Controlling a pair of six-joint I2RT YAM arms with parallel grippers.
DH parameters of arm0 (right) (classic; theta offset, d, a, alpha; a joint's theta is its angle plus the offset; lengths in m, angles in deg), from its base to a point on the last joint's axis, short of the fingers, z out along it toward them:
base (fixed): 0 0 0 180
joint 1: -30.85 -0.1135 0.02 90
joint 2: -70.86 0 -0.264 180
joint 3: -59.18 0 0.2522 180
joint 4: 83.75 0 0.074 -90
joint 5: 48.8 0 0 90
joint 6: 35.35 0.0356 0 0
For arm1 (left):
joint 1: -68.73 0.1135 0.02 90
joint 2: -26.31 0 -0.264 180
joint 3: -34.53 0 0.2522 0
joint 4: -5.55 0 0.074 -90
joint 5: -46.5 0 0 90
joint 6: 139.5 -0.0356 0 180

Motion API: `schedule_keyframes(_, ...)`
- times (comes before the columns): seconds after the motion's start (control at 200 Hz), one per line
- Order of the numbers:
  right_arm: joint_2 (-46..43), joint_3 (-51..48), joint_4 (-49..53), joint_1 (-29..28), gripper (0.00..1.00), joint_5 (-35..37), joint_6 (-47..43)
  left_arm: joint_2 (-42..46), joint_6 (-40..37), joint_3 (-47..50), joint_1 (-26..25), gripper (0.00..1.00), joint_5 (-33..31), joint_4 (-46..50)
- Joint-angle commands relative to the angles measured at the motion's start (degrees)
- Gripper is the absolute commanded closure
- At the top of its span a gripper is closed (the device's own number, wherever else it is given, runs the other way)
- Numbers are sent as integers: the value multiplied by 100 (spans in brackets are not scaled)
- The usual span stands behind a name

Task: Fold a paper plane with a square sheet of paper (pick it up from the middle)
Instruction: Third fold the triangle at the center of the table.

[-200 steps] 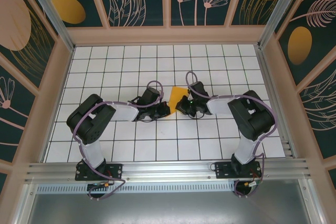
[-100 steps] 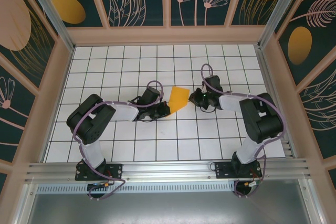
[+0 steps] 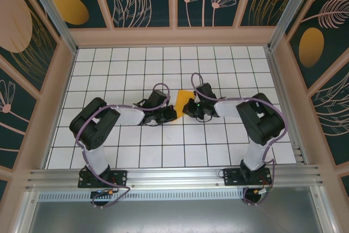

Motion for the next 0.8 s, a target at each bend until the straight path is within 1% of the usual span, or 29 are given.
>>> schedule_keyframes(0.0,215,87,309,-23,100,172,7,-57,-300,60,26,100,-10,465)
schedule_keyframes(0.11,301,40,380,4,100,207,71,159,-395,21,26,99,291,47)
schedule_keyframes(0.22,331,-20,343,4,100,198,131,160,-436,-110,26,98,354,-95)
schedule_keyframes(0.4,368,-38,348,4,100,182,147,-195,-675,-371,25,99,221,52)
schedule_keyframes(0.555,385,-43,400,4,100,197,121,-384,-866,-431,27,99,231,96)
schedule_keyframes(0.681,446,-16,444,5,100,199,121,-525,-951,-342,25,99,333,153)
schedule_keyframes(0.796,512,19,593,4,100,276,125,-455,-1148,-158,26,99,461,255)
